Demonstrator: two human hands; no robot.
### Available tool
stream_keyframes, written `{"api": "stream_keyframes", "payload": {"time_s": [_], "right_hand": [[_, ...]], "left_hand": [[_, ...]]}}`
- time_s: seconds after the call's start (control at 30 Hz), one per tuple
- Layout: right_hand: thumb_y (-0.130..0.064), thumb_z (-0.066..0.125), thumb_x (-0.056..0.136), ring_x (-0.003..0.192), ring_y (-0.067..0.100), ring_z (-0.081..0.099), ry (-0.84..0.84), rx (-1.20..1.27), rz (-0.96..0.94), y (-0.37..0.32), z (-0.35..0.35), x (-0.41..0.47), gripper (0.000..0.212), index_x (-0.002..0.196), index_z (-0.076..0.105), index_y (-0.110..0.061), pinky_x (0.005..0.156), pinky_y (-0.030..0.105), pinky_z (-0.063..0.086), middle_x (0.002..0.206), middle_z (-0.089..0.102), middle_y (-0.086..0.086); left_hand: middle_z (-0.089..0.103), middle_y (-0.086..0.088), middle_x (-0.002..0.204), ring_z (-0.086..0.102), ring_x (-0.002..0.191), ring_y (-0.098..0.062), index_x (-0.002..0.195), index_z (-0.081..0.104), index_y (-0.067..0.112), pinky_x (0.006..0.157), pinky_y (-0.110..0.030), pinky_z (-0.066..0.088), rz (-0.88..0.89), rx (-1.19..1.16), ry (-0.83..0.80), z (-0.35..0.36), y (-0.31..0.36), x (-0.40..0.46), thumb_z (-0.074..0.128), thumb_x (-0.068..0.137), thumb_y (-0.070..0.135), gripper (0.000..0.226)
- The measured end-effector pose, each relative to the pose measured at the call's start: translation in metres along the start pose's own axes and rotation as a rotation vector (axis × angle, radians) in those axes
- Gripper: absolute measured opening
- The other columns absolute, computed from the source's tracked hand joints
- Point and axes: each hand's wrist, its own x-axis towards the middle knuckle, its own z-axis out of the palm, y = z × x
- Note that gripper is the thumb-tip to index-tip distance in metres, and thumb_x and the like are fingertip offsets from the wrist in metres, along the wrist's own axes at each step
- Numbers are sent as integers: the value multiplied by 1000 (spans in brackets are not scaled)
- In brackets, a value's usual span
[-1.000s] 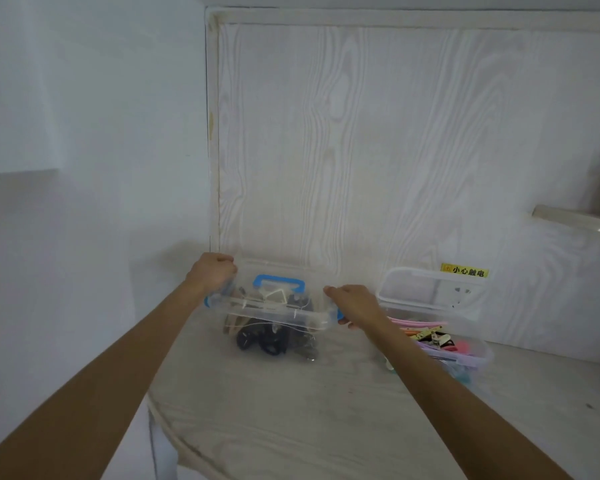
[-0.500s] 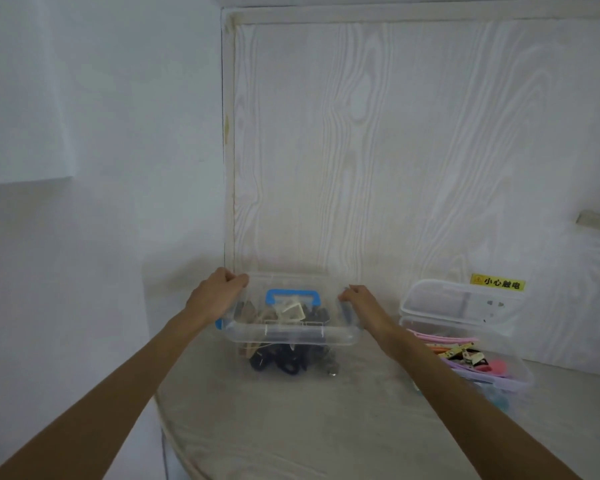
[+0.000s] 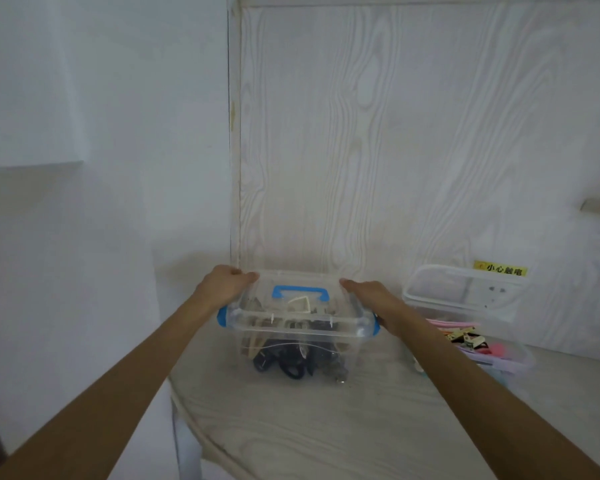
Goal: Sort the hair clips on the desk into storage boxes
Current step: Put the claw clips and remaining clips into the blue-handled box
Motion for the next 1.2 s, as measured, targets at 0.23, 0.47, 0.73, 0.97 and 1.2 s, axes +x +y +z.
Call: {"api": "stream_keyframes", "payload": {"time_s": [0.23,0.47,0.73,0.97,1.2], "right_hand": [[-47,48,90,56,12,44,176,-258,-71,6,4,1,48,59,45,-12,73,29,38,68,50,5],[-60,52,82,107,28,55,-14,122,55,10,-10,-29,59,114,50,-11,92,38,47,115,51,11],[-33,74,73,91,22,57,-90,344,119,34,1,-59,48,111,56,-10,78,32,50,100,59,8],[-33,62,84,74,18,48,213,2,-167,29,11,-69,29,92,60,-5,66,29,41,76,51,7],[-32,44,94,66,16,47,237,-214,-299,31,12,-66,27,86,54,-8,70,33,40,67,48,2]], "left_hand": [[66,-9,109,59,90,-26,106,66,8,79,-33,43,-9,102,53,5,-5,-10,46,91,51,49],[64,-11,106,63,93,-28,109,62,7,86,-38,53,-160,-172,-19,-15,-7,-38,58,76,63,65],[62,-9,102,59,92,-24,110,57,10,80,-35,51,-264,-659,-92,3,-16,-83,65,83,30,35],[63,-8,92,60,85,-26,108,64,6,89,-41,53,-79,-337,139,10,-8,-86,60,86,26,30],[59,-4,75,57,73,-24,93,62,12,62,-28,42,50,13,205,7,-14,-98,45,92,37,30]]}}
